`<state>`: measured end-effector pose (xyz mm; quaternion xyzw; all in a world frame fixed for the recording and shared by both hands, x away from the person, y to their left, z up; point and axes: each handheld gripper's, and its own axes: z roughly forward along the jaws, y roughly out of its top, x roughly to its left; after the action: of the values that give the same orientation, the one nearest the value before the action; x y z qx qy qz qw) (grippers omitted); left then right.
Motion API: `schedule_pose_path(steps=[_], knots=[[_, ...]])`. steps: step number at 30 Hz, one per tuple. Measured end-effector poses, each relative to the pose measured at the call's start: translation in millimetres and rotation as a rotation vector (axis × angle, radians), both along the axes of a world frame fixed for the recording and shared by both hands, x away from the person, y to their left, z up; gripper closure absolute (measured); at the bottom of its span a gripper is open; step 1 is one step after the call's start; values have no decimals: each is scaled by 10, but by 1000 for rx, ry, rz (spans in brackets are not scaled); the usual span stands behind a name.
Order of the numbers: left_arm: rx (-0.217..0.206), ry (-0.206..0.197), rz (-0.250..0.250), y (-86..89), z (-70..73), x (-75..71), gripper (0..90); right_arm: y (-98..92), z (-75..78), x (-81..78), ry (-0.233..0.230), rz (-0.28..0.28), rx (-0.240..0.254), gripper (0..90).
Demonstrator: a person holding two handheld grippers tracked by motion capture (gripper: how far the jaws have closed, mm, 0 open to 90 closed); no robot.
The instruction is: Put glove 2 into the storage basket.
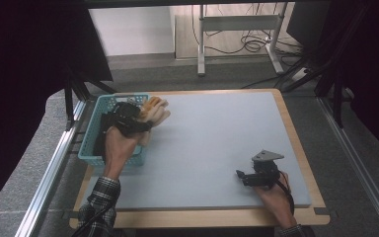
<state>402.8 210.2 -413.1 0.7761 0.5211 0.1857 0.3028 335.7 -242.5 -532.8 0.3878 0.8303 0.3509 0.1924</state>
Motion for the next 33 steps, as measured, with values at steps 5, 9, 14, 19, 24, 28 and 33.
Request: schedule_pose_path(steps=[5,9,14,19,24,28,33], knots=[[2,4,81,276,-1,52,537,0,0,0,-1,0,0,164],[7,29,147,435,-97,134,535,0,0,0,0,0,0,164],[13,94,193,540,-282,291,530,0,0,0,0,0,0,164],[32,164,226,578,-473,453,527,0,0,1,0,1,1,164],[51,230,229,532,-642,597,521,-1,0,0,0,1,2,164],[41,265,223,473,-737,668,512,-1,0,1,0,1,1,163],[52,350,199,384,-886,780,459,-1,0,0,0,2,2,163]])
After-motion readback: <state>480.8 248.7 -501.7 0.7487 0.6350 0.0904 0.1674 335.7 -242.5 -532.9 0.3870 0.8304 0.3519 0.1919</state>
